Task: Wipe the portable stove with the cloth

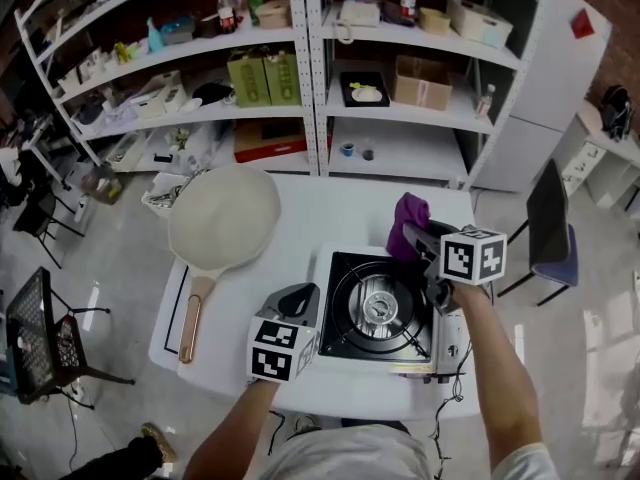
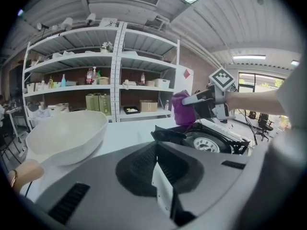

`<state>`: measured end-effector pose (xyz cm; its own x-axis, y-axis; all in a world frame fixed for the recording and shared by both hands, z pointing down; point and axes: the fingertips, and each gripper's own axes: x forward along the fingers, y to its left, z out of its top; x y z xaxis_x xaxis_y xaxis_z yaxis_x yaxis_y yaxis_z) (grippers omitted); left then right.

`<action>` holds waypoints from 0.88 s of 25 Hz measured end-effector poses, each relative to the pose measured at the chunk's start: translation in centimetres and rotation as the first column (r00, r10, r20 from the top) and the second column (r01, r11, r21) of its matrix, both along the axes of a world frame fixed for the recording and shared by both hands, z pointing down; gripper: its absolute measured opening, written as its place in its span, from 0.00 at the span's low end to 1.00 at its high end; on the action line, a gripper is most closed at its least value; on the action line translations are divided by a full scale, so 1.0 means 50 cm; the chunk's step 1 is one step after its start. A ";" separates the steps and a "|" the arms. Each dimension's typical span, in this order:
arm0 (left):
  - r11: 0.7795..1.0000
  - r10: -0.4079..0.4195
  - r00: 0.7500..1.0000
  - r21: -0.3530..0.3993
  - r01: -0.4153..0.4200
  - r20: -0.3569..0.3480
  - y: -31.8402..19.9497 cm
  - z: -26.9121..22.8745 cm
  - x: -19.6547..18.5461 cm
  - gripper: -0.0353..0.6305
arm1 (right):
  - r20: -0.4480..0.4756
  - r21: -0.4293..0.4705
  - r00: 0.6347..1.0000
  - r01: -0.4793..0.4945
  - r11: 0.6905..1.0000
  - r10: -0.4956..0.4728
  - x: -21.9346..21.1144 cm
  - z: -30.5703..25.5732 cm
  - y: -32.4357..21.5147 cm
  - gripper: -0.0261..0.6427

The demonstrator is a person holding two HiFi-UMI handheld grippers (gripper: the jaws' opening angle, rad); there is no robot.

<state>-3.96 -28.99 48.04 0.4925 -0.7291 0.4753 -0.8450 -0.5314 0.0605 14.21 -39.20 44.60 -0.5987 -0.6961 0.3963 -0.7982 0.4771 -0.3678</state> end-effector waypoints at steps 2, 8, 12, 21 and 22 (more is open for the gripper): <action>1.000 0.009 1.000 0.000 -0.009 0.003 0.002 0.000 0.005 0.06 | 0.010 0.002 1.000 -0.023 1.000 0.023 0.020 -0.003 0.004 0.13; 1.000 0.029 0.999 -0.004 -0.029 0.012 0.004 0.006 0.018 0.06 | 0.018 0.008 0.997 -0.081 0.997 0.081 0.083 0.000 0.015 0.13; 0.999 0.035 0.999 -0.005 -0.035 0.016 0.005 0.012 0.025 0.06 | 0.020 0.012 0.991 -0.130 0.991 0.130 0.130 0.004 0.022 0.13; 0.999 0.045 0.999 0.001 -0.045 0.019 0.007 0.003 0.030 0.06 | 0.021 0.021 0.981 -0.193 0.981 0.192 0.194 -0.001 0.058 0.13; 0.999 0.048 0.999 0.006 -0.048 0.020 0.007 -0.001 0.031 0.06 | 0.030 0.027 0.981 -0.193 0.981 0.192 0.192 -0.008 0.063 0.13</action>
<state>-2.40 -28.63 48.01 0.5172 -0.7078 0.4812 -0.8196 -0.5716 0.0402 23.82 -36.05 44.22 -0.4627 -0.8105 0.3591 -0.8660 0.3267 -0.3785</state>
